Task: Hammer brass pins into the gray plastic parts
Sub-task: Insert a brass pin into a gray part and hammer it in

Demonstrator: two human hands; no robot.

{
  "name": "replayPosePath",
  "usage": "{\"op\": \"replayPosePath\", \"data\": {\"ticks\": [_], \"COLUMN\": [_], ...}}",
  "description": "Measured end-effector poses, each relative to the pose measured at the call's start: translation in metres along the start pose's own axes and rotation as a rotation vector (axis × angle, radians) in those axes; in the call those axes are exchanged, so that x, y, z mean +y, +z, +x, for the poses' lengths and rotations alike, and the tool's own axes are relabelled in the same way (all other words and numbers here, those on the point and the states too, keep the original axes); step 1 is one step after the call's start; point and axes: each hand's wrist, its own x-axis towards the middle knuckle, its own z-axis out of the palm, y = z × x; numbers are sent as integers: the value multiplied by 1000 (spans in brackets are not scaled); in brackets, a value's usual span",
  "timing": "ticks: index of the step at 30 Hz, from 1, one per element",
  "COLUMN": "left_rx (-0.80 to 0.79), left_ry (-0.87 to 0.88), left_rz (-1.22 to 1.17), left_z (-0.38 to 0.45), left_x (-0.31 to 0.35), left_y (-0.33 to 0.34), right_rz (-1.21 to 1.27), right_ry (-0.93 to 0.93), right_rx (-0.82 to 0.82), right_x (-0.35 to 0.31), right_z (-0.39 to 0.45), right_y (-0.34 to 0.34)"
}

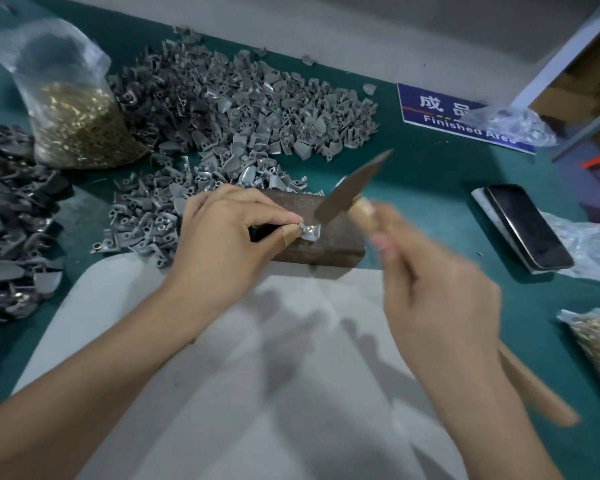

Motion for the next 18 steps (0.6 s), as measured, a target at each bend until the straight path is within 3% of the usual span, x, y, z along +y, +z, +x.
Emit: {"op": "replayPosePath", "data": {"ticks": [2,6,9,13,16,18], "left_rx": [10,5,5,9,13,10], "left_ry": [-1,17,3,14,0,10], "left_rz": [10,23,34,40,53,47], "left_z": [-1,-1,-1,-1,-1,-1], "left_x": [0,1,2,1,1,-1], "left_y": [0,-2,-2,-2,-2,-2], "right_rz": [-48,33,-40,55,-40,-49], "right_ry": [-17,1,-58,17,-10,-1], "right_rx": [-72,65,-36,135,-59,-49], "right_x": [2,3,1,-3,-5,-4], "right_z": [-1,0,-3,-2,-2,-4], "right_y": [1,-1,2,-3,-1,-2]}}
